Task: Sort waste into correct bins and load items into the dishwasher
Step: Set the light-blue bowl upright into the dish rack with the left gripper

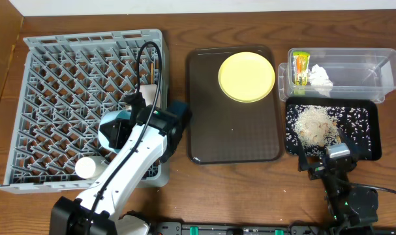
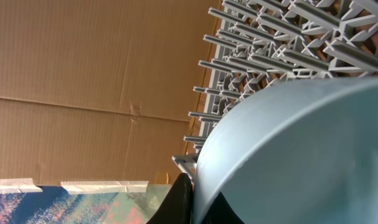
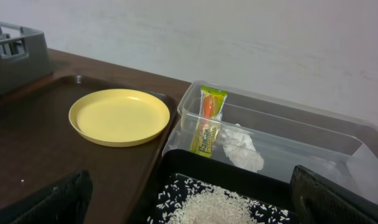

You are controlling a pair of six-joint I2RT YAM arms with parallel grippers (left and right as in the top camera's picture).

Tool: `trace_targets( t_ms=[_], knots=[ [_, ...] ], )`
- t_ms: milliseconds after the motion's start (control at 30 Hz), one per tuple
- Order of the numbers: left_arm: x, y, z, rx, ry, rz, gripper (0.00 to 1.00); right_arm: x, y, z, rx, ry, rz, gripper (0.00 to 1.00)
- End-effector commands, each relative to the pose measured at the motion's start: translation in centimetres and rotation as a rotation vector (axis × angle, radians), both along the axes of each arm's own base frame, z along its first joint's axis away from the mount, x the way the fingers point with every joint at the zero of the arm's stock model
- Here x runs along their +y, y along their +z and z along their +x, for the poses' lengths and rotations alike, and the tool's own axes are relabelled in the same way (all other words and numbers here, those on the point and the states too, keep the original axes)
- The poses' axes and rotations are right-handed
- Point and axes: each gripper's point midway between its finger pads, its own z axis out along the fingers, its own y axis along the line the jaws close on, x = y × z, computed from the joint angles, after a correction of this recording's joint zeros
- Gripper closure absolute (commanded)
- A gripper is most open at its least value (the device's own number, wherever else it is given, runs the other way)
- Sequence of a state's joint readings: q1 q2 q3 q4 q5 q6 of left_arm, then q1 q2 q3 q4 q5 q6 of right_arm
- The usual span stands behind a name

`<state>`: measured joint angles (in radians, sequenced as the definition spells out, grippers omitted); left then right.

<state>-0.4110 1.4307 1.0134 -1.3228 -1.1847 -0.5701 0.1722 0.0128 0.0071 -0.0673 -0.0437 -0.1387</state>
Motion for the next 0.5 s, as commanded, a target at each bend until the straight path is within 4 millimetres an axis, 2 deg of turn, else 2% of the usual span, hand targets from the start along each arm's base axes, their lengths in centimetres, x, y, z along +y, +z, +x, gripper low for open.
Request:
trace_targets(
  t_ms=[0,67,233,467],
  knots=[
    [0.5,-0.8,-0.3,-0.012,0.026,-0.004,0.92,-0.3,-0.2,0.1,0.008,-0.017,0.009,0.01],
    [0.6,-1.8,-0.6,0.004,0.039,-0.029,0.92,-0.3,-0.2,0.1,0.008,-0.017,0.009,0.01],
    [0.5,-2.9,-0.4,0.043,0.041,-0.017,0.92,-0.3,-0.2,0.1,0.008,-0.017,0.009,0.01],
    [-0.5,-6.4,-0.1,0.151,0.061,-0.066,0.92,-0.3,-0.2,0.1,0.008,-0.017,0.009,0.01]
  ],
)
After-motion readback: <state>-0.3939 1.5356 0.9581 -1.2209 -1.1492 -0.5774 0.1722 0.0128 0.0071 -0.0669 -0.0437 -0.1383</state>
